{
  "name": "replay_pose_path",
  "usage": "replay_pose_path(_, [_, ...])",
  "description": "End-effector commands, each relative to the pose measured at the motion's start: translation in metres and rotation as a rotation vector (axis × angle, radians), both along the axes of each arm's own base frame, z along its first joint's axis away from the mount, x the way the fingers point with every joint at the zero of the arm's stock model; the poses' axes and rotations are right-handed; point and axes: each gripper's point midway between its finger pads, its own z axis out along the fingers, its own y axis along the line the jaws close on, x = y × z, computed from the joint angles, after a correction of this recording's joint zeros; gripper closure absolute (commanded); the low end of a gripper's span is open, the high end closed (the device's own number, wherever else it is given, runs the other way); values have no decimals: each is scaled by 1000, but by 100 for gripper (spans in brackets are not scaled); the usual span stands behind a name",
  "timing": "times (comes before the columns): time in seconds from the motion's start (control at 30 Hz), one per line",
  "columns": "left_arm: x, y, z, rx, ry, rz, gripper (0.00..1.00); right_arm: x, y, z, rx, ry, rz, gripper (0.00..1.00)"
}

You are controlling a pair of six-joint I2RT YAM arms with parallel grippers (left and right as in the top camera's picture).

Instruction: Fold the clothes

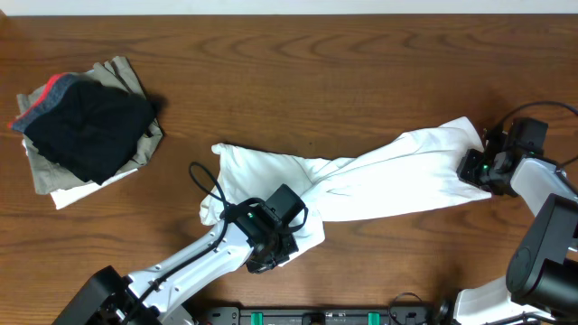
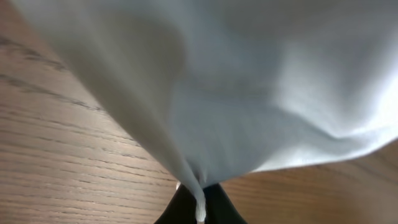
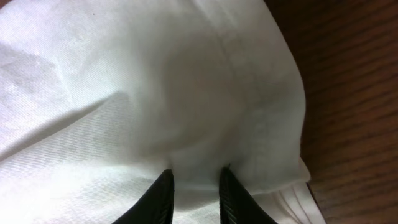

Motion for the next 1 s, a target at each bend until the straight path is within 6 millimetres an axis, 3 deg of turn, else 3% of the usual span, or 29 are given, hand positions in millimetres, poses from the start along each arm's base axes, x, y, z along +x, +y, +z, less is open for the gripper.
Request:
replay_pose_path(0.0, [-2,-10,10,-73,-17,-104,94,-15,7,-14,30,57,-12,76])
replay_pose_path(0.17, [22,-25,49,-174,-174,-189,94,-15,7,-14,30,58,-12,76])
replay_pose_path(0.3, [54,-7,80,-172,-334,-91,94,-15,7,-14,30,57,-12,76])
replay_pose_path(0.43, [82,18,96,-158,-427,41,94,-15,7,-14,29,56,-12,76])
replay_pose_path(0.7, [124,33,101,-176,-509,163,89,-15,7,-14,30,57,-12,76])
replay_pose_path(0.97, [157,46,94,-171,-548,245,86,-15,7,-14,29,55,-12,76])
